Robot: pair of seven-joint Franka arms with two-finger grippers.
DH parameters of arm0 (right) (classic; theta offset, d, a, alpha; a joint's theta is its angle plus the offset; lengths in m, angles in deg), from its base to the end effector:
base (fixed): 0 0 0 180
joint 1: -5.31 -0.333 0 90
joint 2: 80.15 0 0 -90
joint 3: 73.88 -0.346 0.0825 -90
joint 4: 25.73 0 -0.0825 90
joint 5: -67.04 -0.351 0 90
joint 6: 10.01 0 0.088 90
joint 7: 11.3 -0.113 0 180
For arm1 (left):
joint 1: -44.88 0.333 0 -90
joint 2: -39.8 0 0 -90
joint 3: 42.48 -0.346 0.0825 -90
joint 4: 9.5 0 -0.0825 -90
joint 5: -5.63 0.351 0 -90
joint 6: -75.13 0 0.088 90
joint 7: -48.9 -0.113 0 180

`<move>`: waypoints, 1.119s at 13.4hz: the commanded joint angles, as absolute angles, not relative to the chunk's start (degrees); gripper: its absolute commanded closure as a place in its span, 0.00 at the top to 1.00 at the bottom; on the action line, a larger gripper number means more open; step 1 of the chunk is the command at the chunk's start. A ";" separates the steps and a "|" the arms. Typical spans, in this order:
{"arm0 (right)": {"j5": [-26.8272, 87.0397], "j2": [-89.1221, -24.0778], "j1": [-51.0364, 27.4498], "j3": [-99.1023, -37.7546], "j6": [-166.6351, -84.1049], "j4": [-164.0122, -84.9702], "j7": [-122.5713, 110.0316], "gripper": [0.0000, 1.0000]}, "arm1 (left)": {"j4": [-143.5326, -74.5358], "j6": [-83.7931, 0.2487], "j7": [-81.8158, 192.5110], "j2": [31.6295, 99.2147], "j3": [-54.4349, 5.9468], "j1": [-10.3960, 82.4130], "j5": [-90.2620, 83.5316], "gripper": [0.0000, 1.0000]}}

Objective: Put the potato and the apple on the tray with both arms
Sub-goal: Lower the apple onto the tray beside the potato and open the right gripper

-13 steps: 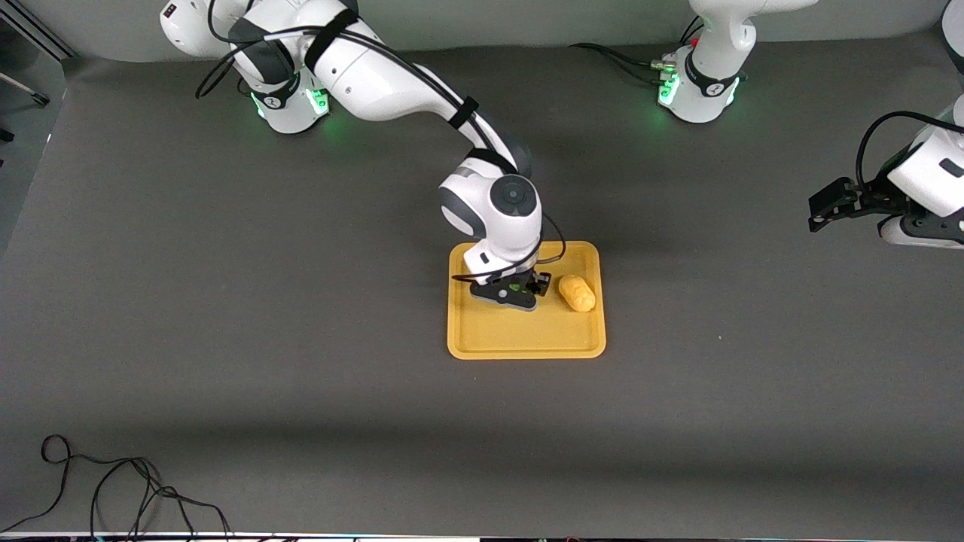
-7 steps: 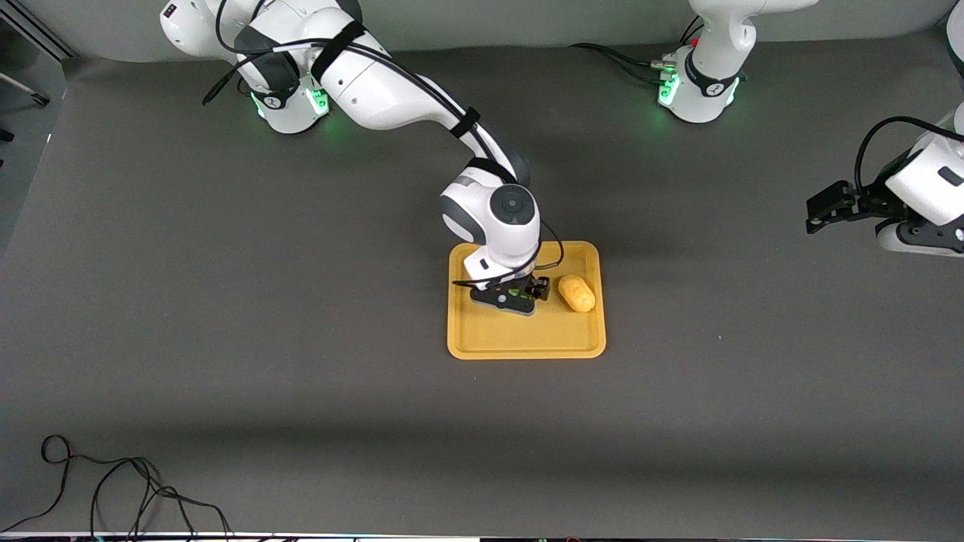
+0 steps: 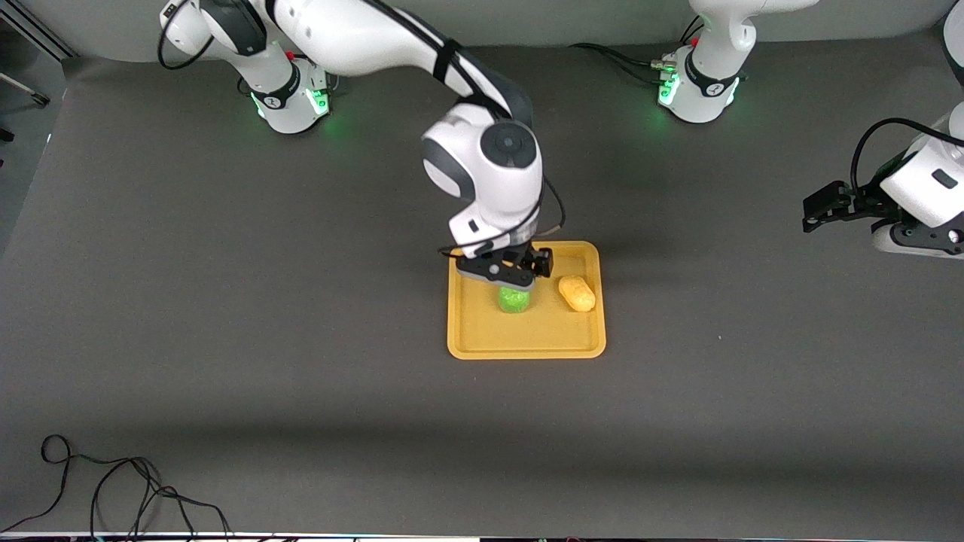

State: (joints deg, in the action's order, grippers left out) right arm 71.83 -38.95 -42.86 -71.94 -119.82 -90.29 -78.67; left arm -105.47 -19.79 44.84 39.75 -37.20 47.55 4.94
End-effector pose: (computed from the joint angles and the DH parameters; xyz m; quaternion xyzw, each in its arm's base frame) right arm 0.5148 0.5399 0.4171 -0.9842 0.1660 -0.0619 0.0019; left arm 0.5252 -0.0252 0.6104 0.9983 -0.0576 -0.0087 0.0061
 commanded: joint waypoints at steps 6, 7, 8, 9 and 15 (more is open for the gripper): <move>70.83 -63.41 -29.18 -71.24 -108.01 -105.68 -54.77 1.00 | -103.89 -18.04 44.85 40.24 -37.56 47.08 5.45 1.00; 69.78 -66.67 -24.97 -71.68 -107.84 -108.32 -49.06 1.00 | -103.89 -18.04 44.85 40.24 -37.56 47.17 5.45 1.00; 69.33 -69.84 -21.19 -72.20 -106.70 -110.70 -43.79 1.00 | -103.89 -18.04 44.85 40.24 -37.56 47.17 5.45 1.00; 69.24 -72.30 -16.71 -73.16 -105.65 -112.90 -38.17 1.00 | -103.81 -18.04 44.85 40.24 -37.47 47.17 5.45 1.00; 69.24 -78.74 4.75 -77.13 -104.24 -118.02 -16.09 1.00 | -103.98 -18.12 44.85 40.24 -37.56 47.17 5.45 1.00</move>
